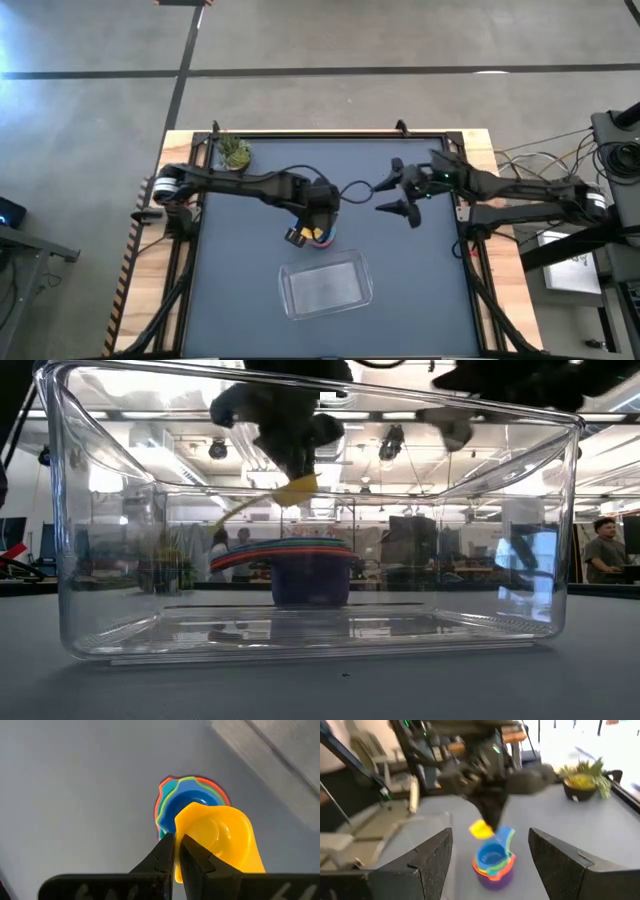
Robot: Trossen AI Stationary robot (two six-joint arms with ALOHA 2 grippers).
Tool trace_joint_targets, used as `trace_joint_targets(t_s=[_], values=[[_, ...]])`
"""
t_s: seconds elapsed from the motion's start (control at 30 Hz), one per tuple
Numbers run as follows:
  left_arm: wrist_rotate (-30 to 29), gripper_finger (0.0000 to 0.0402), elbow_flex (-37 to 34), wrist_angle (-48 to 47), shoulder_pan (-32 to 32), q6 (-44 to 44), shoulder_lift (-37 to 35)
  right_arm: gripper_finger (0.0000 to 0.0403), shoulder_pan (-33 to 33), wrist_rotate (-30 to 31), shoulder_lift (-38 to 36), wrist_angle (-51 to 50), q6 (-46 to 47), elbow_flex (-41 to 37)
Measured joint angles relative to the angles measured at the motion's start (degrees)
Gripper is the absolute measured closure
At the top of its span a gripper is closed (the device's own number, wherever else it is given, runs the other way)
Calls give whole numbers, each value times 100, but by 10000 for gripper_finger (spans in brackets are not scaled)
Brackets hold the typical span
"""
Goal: Nest measuring cups in basket
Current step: Stack the yellow measuring cup on top of the blue measuring cup, then put the nested measuring cups into the transparent bin
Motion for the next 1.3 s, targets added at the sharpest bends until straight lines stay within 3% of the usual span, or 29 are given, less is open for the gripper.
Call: trace_joint_targets(t_s=[0.3, 0.7, 1.0, 1.3], values=[[90, 402, 313, -167, 62, 500, 490, 154, 11, 179, -1048, 480, 183, -897], [251, 395, 916, -494, 106, 874, 1154, 154, 9, 259, -1026, 446, 177, -934], [-37, 319, 1008, -657, 126, 428, 1058, 154, 9, 267, -954, 485, 136, -934], [-35, 243, 910, -1517, 154, -931, 696, 154, 9, 265, -933, 439, 163, -938]])
